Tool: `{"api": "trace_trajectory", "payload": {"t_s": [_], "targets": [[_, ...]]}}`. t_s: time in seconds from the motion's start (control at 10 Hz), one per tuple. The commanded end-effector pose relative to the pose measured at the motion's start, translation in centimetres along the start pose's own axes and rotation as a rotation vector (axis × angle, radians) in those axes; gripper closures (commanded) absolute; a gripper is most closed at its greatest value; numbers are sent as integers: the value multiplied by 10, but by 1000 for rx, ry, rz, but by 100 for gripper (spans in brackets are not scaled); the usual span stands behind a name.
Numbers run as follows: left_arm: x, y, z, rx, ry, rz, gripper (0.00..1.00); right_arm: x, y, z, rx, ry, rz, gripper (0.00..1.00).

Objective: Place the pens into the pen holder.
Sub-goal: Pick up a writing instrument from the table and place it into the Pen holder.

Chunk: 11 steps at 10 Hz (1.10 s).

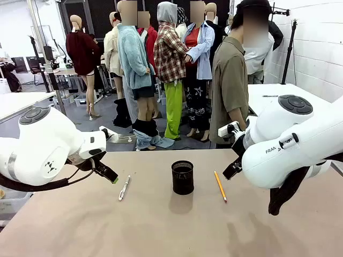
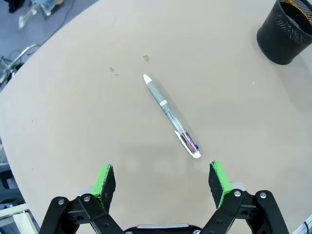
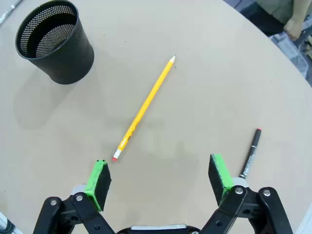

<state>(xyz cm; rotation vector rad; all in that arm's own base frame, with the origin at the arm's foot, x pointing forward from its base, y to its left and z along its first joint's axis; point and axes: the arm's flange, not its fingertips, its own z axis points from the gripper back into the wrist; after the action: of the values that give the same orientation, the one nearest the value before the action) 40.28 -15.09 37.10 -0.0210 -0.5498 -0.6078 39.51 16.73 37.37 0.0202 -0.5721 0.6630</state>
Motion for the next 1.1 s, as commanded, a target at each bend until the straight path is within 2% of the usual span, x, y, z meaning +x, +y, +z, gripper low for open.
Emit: {"api": "trace_trajectory", "payload": {"t_s": [0.0,0.7,0.8,1.0], "targets": [[0,0,0,0,-1,0,0,0,0,0,0,0,0,0],[0,0,0,0,-1,0,0,0,0,0,0,0,1,0],[0,0,0,0,-1,0,0,-8,-21,9,-65,40,-45,0],[0,0,0,0,-1,0,0,-3,-55,21,-102,35,-135,0]]}}
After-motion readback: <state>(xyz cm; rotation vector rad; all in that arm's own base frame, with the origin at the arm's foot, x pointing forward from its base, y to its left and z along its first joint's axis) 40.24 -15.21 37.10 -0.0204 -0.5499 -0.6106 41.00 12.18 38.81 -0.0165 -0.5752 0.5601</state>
